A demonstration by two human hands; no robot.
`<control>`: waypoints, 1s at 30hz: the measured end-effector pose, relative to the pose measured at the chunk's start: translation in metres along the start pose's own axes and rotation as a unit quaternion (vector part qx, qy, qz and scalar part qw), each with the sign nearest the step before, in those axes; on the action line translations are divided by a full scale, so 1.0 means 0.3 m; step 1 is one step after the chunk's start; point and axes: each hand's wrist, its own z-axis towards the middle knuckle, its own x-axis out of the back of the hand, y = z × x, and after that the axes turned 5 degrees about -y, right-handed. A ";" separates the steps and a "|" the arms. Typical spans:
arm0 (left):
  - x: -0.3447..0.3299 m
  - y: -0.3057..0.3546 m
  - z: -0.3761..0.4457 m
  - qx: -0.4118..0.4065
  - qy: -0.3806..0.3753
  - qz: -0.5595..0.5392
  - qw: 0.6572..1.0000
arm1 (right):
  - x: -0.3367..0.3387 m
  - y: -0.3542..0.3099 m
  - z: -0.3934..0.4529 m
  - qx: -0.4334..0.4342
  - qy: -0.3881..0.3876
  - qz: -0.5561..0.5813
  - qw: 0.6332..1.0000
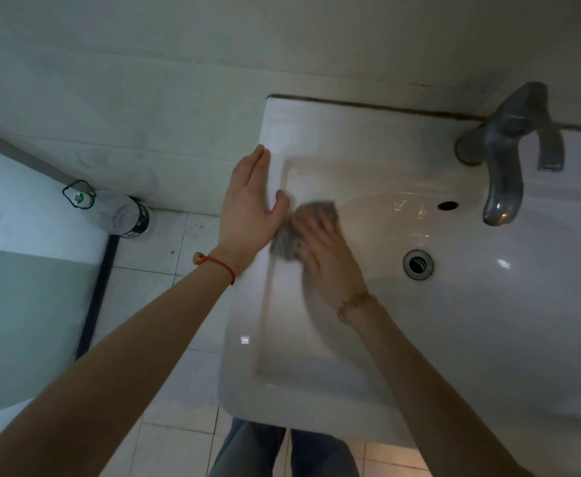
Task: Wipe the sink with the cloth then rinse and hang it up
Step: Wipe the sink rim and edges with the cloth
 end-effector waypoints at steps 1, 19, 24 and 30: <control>0.001 0.001 0.000 0.002 -0.002 0.000 1.000 | 0.010 -0.002 0.033 -0.033 0.014 0.026 0.999; 0.079 0.065 -0.057 -0.003 -0.068 0.066 0.996 | 0.021 -0.120 -0.482 -0.047 -0.073 0.053 0.995; 0.127 0.084 -0.155 -0.012 -0.111 0.069 0.991 | 0.066 -0.102 -0.561 -0.135 -0.071 0.028 0.988; 0.194 0.111 -0.332 -0.056 -0.144 0.032 0.987 | 0.148 -0.134 -0.639 -0.202 0.072 0.046 0.976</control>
